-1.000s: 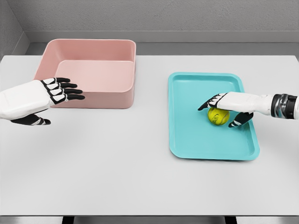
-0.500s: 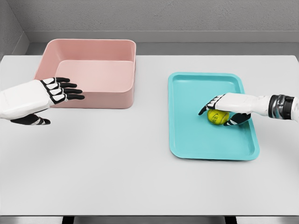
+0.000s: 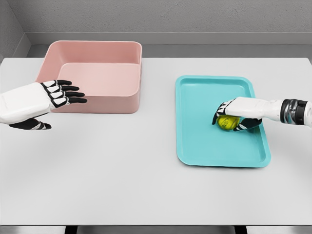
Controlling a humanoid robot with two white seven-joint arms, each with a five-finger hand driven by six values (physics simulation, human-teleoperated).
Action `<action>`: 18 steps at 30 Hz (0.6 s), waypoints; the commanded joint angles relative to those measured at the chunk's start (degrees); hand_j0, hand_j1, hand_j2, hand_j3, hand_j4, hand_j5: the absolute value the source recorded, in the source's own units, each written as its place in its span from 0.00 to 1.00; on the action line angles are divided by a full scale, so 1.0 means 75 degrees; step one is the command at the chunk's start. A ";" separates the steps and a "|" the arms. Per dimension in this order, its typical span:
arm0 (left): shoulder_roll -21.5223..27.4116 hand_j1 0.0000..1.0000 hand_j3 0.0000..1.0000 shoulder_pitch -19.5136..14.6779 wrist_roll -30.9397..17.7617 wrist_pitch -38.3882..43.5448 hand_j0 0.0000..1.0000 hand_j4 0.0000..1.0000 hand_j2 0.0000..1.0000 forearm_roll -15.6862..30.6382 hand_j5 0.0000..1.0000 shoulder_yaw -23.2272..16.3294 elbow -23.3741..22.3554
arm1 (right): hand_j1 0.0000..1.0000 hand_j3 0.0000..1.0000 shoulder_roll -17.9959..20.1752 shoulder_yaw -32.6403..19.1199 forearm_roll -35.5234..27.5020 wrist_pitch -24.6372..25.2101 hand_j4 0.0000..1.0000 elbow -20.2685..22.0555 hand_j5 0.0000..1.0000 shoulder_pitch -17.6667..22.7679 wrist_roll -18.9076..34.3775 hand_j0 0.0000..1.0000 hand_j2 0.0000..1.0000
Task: Put the tennis from the blue tray into the pink basket with both arms
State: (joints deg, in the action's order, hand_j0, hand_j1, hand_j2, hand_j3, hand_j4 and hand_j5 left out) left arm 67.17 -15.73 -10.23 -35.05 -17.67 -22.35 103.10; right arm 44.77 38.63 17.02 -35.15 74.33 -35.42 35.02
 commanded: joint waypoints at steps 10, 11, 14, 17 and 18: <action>0.0020 1.00 1.00 0.0000 0.0004 0.0007 1.00 1.00 1.00 0.0071 1.00 0.0004 -0.0001 | 0.54 0.54 0.0019 -0.0217 -0.0125 0.0021 0.54 0.0320 0.54 -0.0047 -0.0002 0.54 0.54; 0.0020 1.00 1.00 0.0000 0.0004 0.0007 1.00 1.00 1.00 0.0071 1.00 0.0004 -0.0001 | 0.54 0.54 0.0019 -0.0240 -0.0125 0.0021 0.54 0.0367 0.54 -0.0059 -0.0002 0.54 0.54; 0.0056 1.00 1.00 0.0000 0.0004 0.0007 1.00 1.00 1.00 0.0106 1.00 0.0004 -0.0001 | 0.54 0.54 0.0066 -0.0334 -0.0125 0.0021 0.54 0.0648 0.54 -0.0047 -0.0002 0.54 0.54; 0.0067 1.00 1.00 -0.0012 0.0004 0.0007 1.00 1.00 1.00 0.0106 1.00 0.0004 -0.0001 | 0.54 0.54 0.0124 -0.0463 -0.0125 0.0021 0.54 0.0999 0.54 -0.0035 -0.0002 0.54 0.54; 0.0067 1.00 1.00 -0.0012 0.0004 0.0007 1.00 1.00 1.00 0.0106 1.00 0.0015 0.0011 | 0.54 0.54 0.0148 -0.0498 -0.0113 0.0021 0.54 0.1233 0.54 -0.0012 -0.0002 0.54 0.54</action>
State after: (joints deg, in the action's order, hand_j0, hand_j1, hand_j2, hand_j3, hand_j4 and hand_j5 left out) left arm 67.56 -15.82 -10.23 -35.06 -17.29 -22.32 103.13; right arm 45.54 35.58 16.56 -35.18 81.28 -35.42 35.03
